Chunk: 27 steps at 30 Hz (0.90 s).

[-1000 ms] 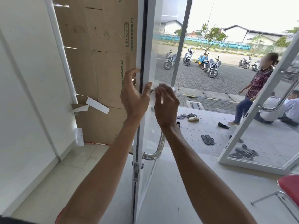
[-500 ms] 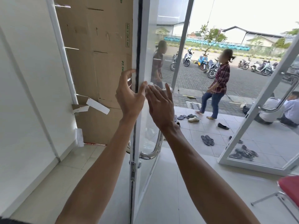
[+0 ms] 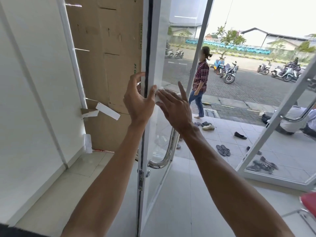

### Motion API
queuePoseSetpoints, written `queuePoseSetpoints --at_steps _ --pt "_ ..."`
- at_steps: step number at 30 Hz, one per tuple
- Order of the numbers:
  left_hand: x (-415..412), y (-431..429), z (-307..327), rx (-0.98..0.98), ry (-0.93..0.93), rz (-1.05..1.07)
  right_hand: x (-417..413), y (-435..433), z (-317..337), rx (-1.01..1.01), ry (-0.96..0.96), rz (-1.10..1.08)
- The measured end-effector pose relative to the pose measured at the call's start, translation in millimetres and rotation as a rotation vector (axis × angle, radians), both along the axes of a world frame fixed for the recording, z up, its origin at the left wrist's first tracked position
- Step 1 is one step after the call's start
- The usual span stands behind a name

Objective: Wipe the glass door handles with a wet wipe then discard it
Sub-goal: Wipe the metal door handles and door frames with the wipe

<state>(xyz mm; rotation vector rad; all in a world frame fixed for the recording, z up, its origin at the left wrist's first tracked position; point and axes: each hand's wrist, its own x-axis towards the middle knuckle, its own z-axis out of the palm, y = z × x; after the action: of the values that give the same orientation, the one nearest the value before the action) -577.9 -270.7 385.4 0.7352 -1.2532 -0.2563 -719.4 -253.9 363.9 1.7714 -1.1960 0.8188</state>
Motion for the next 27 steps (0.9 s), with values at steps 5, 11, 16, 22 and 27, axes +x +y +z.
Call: queuePoseSetpoints --at_steps 5,11,16,22,27 --pt "0 -5 -2 0.001 -0.007 0.005 -24 -3 -4 -0.067 0.019 -0.040" --pt "-3 -2 -4 -0.025 -0.012 -0.002 -32 1 -17 -0.164 -0.079 -0.045" --pt "-9 -2 -5 -0.022 0.002 0.007 -55 5 -24 -0.135 -0.187 -0.080" --pt "-15 4 -4 -0.026 -0.043 0.025 -65 -5 -28 0.110 -0.662 -0.160" --pt "-15 6 -2 -0.022 -0.098 0.029 -56 -6 -33 0.237 -0.998 -0.118"
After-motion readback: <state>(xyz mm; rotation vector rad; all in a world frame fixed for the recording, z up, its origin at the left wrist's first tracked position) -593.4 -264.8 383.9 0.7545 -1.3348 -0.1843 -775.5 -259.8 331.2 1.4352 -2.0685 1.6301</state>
